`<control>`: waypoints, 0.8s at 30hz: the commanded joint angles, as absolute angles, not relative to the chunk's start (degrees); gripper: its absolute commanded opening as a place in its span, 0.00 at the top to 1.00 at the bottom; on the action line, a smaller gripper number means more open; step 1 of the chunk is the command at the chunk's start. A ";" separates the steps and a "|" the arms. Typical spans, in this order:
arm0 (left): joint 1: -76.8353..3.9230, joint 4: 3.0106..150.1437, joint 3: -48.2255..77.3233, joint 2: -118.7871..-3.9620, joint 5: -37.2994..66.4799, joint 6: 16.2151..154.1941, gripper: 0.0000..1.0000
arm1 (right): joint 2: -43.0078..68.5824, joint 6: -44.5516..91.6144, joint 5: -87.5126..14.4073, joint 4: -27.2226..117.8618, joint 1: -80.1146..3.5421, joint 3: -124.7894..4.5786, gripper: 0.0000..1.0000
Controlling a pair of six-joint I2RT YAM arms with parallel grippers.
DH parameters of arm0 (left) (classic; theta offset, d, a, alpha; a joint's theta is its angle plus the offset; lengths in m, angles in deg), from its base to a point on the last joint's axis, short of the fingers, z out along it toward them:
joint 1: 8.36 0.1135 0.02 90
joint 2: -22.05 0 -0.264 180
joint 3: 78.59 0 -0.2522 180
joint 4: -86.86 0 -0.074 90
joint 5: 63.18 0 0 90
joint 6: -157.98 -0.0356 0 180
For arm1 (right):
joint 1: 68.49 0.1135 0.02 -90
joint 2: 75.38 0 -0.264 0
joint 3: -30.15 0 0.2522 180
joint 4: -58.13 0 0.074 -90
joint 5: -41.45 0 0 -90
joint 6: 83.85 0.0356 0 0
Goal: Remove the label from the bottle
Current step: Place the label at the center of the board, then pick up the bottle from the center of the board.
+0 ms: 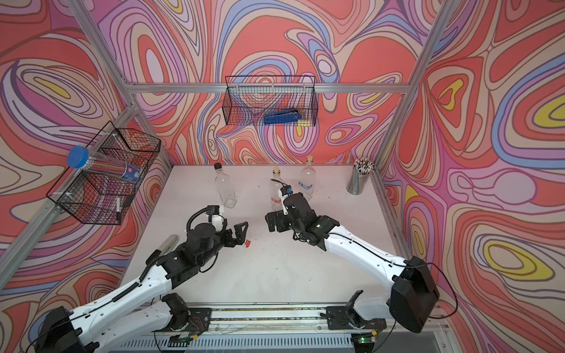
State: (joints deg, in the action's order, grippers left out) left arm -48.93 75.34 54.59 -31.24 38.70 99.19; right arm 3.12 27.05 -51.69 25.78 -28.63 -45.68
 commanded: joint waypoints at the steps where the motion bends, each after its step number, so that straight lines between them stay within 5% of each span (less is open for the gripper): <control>1: -49.16 73.97 51.84 -32.74 39.57 97.59 0.00 | 4.95 24.61 -52.36 27.82 -30.90 -49.72 0.02; 24: -48.08 79.37 44.54 -43.88 42.08 98.10 0.00 | 16.20 17.86 -47.57 30.10 -37.63 -67.42 0.02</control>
